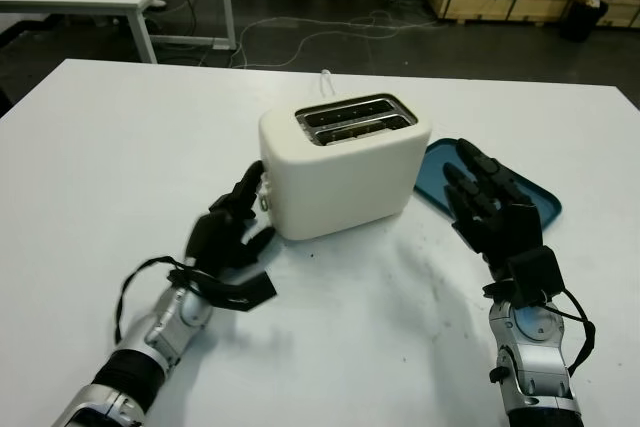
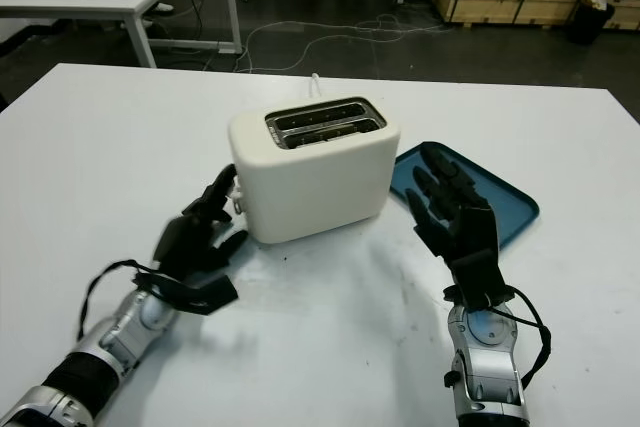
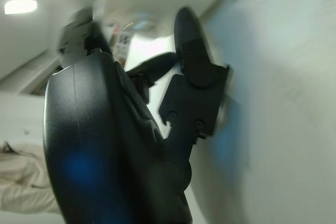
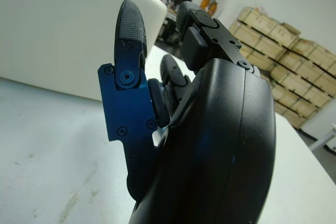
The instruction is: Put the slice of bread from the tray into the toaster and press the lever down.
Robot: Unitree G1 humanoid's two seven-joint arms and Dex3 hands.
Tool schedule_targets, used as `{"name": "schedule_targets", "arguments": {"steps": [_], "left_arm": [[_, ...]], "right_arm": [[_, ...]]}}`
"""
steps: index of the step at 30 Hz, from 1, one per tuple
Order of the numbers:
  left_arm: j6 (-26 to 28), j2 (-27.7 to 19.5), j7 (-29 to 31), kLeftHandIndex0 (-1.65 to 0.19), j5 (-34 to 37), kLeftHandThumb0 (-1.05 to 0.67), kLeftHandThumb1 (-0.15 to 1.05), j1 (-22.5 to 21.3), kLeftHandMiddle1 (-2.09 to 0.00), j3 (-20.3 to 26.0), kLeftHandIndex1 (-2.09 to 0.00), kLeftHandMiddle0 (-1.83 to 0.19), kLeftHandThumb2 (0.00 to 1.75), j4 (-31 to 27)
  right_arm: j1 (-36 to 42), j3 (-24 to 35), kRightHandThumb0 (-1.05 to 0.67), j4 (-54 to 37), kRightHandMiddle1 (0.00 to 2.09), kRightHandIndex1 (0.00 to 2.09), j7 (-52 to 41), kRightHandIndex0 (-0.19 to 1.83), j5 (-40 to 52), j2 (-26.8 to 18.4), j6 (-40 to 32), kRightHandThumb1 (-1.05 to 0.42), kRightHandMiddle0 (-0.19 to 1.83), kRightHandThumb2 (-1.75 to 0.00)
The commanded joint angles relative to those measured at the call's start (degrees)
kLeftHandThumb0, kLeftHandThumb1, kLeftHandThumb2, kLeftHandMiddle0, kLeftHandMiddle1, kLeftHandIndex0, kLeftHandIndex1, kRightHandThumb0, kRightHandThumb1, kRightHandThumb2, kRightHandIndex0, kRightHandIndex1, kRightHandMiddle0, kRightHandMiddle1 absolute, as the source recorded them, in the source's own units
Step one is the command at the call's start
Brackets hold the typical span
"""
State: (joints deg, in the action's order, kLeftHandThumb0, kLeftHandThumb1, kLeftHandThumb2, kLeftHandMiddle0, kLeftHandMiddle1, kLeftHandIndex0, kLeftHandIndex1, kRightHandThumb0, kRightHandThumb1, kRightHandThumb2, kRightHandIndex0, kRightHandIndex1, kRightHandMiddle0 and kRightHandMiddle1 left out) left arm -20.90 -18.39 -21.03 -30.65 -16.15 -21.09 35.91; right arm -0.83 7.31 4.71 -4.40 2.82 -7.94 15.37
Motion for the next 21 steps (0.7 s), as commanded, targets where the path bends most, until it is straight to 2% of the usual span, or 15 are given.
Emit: {"name": "schedule_targets", "arguments": {"steps": [1, 4, 9, 13, 15, 18, 20, 21], "left_arm": [[1.71, 2.53, 5.97, -0.94, -3.76, -0.06, 0.81, 0.12, -1.37, -5.25, -0.04, -0.57, 0.68, 1.32], [2.07, 1.87, 6.9, -0.93, -3.3, -0.09, 0.78, 0.03, -1.28, -5.28, -0.04, -0.54, 0.73, 0.15], [3.26, 1.11, 7.69, -0.92, -2.84, -0.07, 0.79, 0.47, -1.21, -5.34, -0.04, -0.54, 0.71, -2.27], [2.93, -0.07, 7.77, -0.92, -3.37, -0.07, 0.8, 0.38, -1.21, -5.72, -0.04, -0.57, 0.7, -3.44], [3.67, -1.39, 7.29, -0.95, -4.82, -0.07, 0.77, 0.3, -1.25, -6.04, -0.05, -0.62, 0.68, -5.15], [9.32, -4.9, 12.09, -0.95, -7.04, -0.09, 0.77, 0.03, -1.2, -6.13, -0.05, -0.63, 0.64, -12.39], [14.9, -8.13, 18.34, -0.98, -10.06, -0.07, 0.79, -0.45, -1.02, -6.19, -0.05, -0.74, 0.43, -19.82], [17.44, -9.54, 21.64, -1.01, -11.46, -0.09, 0.84, -0.72, -0.86, -6.28, -0.04, -0.82, 0.27, -23.02]], "right_arm": [[-0.22, 0.2, -0.55, -0.33, 0.0, 0.0, -0.05, 0.47, 0.23, -0.09, -0.41, -0.92, 0.48, -0.31], [-0.19, 0.13, -0.54, -0.54, 0.0, 0.0, 0.03, 0.47, 0.02, -0.18, -0.72, -0.92, 0.47, -0.31], [-0.14, 0.14, -0.54, -0.7, 0.0, 0.0, -0.15, 0.47, 0.42, -0.01, -0.61, -0.92, 0.48, -0.32], [-0.13, 0.14, -0.54, -0.89, 0.0, 0.0, -0.33, 0.46, 0.78, 0.09, -0.97, -0.92, 0.47, -0.31], [-0.14, 0.15, -0.54, -0.94, 0.0, 0.0, -0.34, 0.46, 0.76, 0.09, -1.04, -0.92, 0.48, -0.31], [-0.2, 0.13, -0.55, -0.87, 0.0, 0.0, -0.16, 0.47, 0.42, 0.02, -0.94, -0.92, 0.48, -0.31], [-0.24, 0.1, -0.55, -0.89, 0.0, 0.01, -0.24, 0.48, 0.51, 0.04, -0.79, -0.92, 0.48, -0.31], [-0.25, 0.09, -0.54, -0.93, 0.0, 0.0, -0.33, 0.48, 0.63, 0.06, -0.82, -0.92, 0.48, -0.31]]}}
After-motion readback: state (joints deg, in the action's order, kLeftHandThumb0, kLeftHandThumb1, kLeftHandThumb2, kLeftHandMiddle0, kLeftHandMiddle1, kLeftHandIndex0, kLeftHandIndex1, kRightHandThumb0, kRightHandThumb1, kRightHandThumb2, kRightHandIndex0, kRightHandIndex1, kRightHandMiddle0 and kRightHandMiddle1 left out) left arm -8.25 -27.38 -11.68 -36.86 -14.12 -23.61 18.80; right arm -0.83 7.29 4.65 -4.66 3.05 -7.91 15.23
